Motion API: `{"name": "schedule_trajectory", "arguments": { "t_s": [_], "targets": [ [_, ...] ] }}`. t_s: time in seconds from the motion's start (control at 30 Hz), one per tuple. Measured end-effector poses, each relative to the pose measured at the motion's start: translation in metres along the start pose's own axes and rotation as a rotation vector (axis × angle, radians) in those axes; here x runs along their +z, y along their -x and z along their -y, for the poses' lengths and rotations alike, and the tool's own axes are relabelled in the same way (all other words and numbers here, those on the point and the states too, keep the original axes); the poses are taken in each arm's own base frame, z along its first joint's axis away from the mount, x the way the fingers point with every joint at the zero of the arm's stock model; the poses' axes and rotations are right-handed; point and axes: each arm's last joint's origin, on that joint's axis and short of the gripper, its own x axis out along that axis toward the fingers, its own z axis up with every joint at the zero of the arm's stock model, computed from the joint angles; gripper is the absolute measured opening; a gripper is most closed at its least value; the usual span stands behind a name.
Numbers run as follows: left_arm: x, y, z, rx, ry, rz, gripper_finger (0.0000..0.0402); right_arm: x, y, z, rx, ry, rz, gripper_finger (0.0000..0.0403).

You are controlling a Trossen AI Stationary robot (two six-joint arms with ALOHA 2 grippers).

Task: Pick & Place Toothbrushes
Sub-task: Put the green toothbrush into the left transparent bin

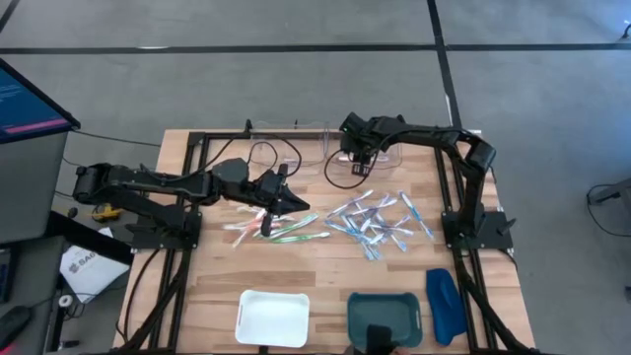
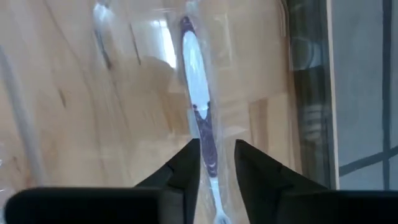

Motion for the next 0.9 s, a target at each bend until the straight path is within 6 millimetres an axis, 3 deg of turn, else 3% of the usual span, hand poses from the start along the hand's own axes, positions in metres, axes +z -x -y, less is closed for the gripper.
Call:
{"name": "schedule_trajectory", "arguments": {
  "t_s": [0.17, 0.5, 0.9],
  "targets": [
    [0.000, 0.000, 0.000, 0.000, 0.000, 0.000, 0.0008, 0.006, 0.017, -0.005, 0.013, 0.044, -0.013, 0.0136],
    [0.000, 0.000, 0.000, 0.000, -0.001, 0.001, 0.0008, 0.027, 0.092, -0.011, 0.020, 0.075, 0.025, 0.0160],
    [0.000, 0.000, 0.000, 0.000, 0.001, -0.004, 0.0008, 0.017, 0.179, -0.053, 0.017, 0.125, 0.218, 0.0148]
  ]
}}
